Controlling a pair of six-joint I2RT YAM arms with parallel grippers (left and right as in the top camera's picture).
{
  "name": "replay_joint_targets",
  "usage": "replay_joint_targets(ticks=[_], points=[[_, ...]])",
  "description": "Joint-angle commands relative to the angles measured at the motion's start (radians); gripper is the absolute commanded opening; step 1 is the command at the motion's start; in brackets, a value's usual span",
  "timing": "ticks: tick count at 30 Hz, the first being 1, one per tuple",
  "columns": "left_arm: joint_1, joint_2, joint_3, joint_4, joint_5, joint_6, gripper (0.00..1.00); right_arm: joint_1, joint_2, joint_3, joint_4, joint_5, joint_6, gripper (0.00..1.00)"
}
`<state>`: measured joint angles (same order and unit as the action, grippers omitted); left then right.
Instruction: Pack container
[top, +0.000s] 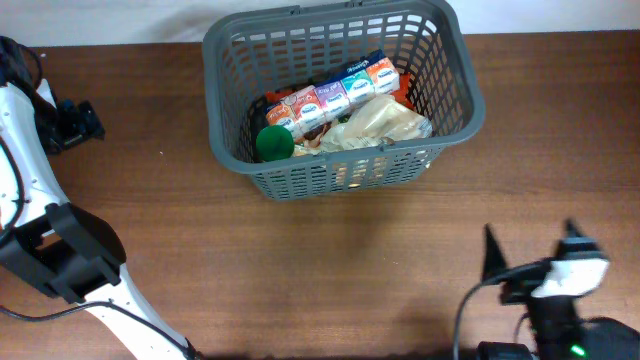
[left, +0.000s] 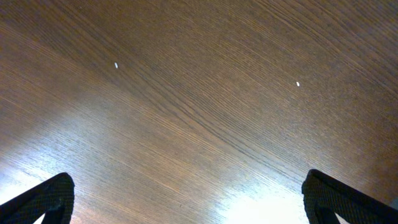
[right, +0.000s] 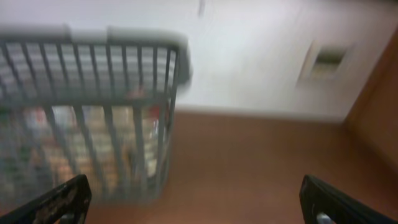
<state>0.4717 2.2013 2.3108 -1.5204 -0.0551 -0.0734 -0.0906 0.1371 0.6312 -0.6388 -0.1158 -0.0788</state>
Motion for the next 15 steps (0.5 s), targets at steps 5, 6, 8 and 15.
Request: replay_joint_targets(ticks=[5,6,8,15], points=[[0.003,-0.006,-0.007,0.002,0.007,-0.013,0.99,0.018,-0.126,-0.271,0.03,-0.03,0.01,0.99],[0.003,-0.006,-0.007,0.002,0.007,-0.013,0.99,0.018,-0.126,-0.282,0.026,-0.03,0.009,0.99],[0.003,-0.006,-0.007,0.002,0.007,-0.013,0.99,0.018,-0.127,-0.313,0.027,-0.029,0.009,0.99],[0.003,-0.006,-0.007,0.002,0.007,-0.013,0.99,0.018,-0.134,-0.414,0.031,-0.004,0.009,0.99]])
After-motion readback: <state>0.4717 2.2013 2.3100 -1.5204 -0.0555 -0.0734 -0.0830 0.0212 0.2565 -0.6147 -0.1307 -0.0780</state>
